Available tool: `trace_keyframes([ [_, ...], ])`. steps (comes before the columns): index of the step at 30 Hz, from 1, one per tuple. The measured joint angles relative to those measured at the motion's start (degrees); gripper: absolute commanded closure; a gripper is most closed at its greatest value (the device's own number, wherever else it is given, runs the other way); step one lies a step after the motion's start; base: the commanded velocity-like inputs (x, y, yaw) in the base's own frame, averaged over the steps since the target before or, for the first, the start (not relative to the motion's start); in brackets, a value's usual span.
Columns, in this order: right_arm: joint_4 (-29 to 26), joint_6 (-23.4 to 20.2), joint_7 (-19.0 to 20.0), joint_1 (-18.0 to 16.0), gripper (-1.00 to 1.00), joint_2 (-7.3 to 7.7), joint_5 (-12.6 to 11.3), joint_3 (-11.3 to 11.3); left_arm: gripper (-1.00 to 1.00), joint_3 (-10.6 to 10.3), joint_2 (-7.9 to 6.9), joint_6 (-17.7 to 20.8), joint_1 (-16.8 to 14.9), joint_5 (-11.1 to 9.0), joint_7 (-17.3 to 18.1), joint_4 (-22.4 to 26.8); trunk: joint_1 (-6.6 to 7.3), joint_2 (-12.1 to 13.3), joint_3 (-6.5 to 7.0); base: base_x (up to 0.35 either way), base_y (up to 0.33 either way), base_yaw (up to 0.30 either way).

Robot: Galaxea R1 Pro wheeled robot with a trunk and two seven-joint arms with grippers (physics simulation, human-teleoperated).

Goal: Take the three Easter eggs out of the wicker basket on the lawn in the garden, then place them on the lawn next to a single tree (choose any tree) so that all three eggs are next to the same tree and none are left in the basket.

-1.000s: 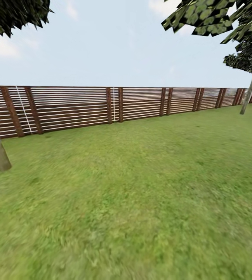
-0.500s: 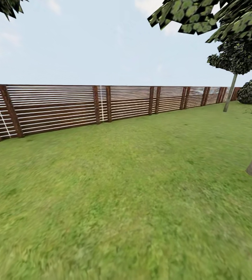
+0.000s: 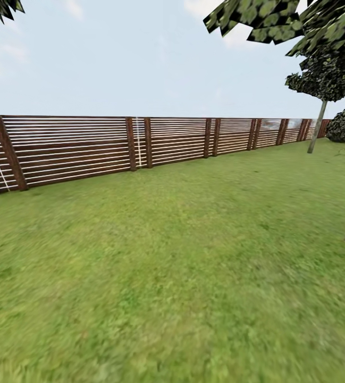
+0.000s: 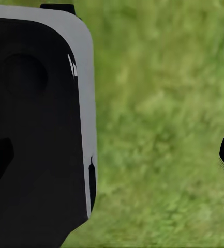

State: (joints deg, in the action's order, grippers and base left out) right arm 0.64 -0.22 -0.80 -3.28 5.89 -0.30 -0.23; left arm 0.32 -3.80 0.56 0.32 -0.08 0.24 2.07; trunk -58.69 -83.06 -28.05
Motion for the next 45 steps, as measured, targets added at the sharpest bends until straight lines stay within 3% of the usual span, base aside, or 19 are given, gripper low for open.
trace_keyframes([
  [30,0.0,0.04,0.0,0.0,-1.0,0.0,0.06,-0.1,-1.0,0.0,0.03,0.0,0.0,-0.04,0.0,0.0,0.0,0.0,0.0,0.335,0.0,-0.001],
  [45,0.0,0.04,0.0,0.0,-1.0,0.0,0.06,-0.09,-1.0,0.0,0.03,0.0,0.0,-0.04,0.0,0.0,0.0,0.0,0.0,0.335,0.0,-0.135],
])
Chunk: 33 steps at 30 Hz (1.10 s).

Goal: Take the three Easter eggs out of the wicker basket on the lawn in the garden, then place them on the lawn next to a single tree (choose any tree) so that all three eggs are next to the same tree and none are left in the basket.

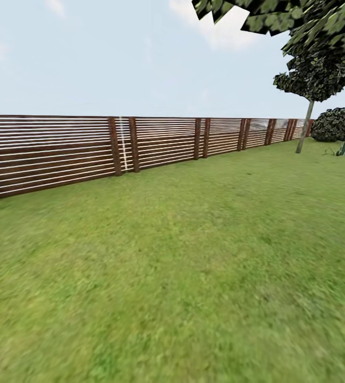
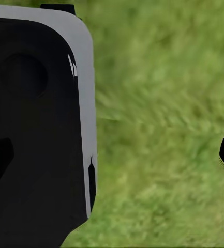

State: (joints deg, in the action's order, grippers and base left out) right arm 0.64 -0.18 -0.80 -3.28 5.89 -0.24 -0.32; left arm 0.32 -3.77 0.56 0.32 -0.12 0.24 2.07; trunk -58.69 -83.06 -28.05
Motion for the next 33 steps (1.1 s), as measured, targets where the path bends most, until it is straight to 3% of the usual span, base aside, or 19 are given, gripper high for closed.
trace_keyframes([
  [33,0.0,-0.02,0.0,0.0,-1.0,0.0,-0.01,0.01,-1.0,0.0,0.0,0.0,0.0,0.0,0.0,0.0,0.0,0.0,0.0,0.335,0.0,-0.001],
])
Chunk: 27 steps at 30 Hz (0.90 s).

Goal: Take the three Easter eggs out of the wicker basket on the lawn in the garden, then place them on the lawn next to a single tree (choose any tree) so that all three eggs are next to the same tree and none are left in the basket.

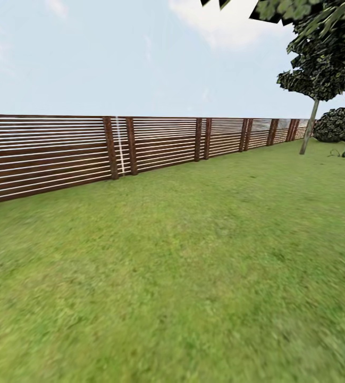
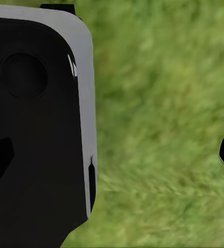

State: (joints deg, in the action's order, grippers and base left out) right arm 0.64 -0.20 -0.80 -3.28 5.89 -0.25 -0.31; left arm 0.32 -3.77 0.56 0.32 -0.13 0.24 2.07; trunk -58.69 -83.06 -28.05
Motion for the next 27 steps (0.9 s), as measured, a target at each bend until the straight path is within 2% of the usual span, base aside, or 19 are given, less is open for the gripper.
trace_keyframes([
  [11,0.0,0.04,0.0,0.0,-1.0,0.0,0.01,-0.02,-1.0,0.0,0.0,0.0,0.0,-0.03,0.0,0.0,0.0,0.0,0.0,0.335,0.0,-0.007],
  [20,0.0,0.04,0.0,0.0,-1.0,0.0,0.01,-0.08,-1.0,0.0,0.0,0.0,0.0,0.0,0.0,0.0,0.0,0.0,-0.18,0.335,0.0,-0.215],
  [27,0.0,-0.01,0.0,0.0,-1.0,0.0,0.01,0.02,-1.0,0.0,0.0,0.0,0.0,0.03,0.0,0.0,0.0,0.0,-0.23,0.335,0.0,-0.04],
])
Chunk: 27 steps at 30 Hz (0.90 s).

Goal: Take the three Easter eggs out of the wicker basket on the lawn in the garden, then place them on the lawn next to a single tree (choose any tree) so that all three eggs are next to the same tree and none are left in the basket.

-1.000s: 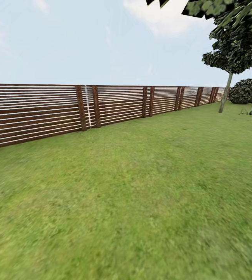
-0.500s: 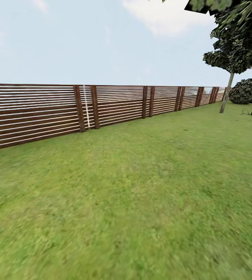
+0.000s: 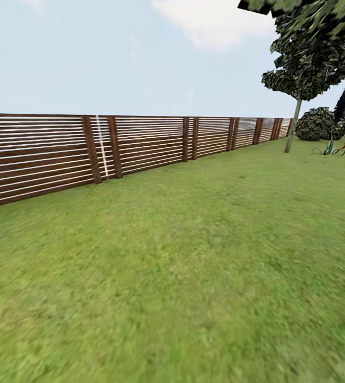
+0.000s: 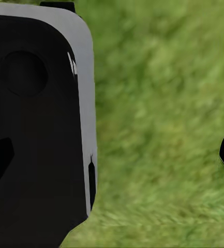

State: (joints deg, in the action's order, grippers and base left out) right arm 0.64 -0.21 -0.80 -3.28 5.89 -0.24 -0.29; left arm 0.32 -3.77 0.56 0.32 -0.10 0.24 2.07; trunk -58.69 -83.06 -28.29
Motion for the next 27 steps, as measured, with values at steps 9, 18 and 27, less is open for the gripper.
trace_keyframes([
  [9,0.0,-0.01,0.0,0.0,-1.0,0.0,0.0,-0.02,-1.0,0.0,0.0,0.0,0.0,-0.06,0.0,0.0,0.0,0.0,0.0,0.335,0.0,-0.002],
  [18,0.0,0.02,0.0,0.0,-1.0,0.0,0.0,-0.02,-1.0,0.0,0.0,0.0,0.0,-0.02,0.0,0.0,0.0,0.0,0.0,0.335,0.0,0.0],
  [27,0.0,0.02,0.0,0.0,-1.0,0.0,-0.01,0.01,-1.0,0.0,0.0,0.0,0.0,-0.03,0.0,0.0,0.0,0.0,0.0,0.335,0.0,0.0],
])
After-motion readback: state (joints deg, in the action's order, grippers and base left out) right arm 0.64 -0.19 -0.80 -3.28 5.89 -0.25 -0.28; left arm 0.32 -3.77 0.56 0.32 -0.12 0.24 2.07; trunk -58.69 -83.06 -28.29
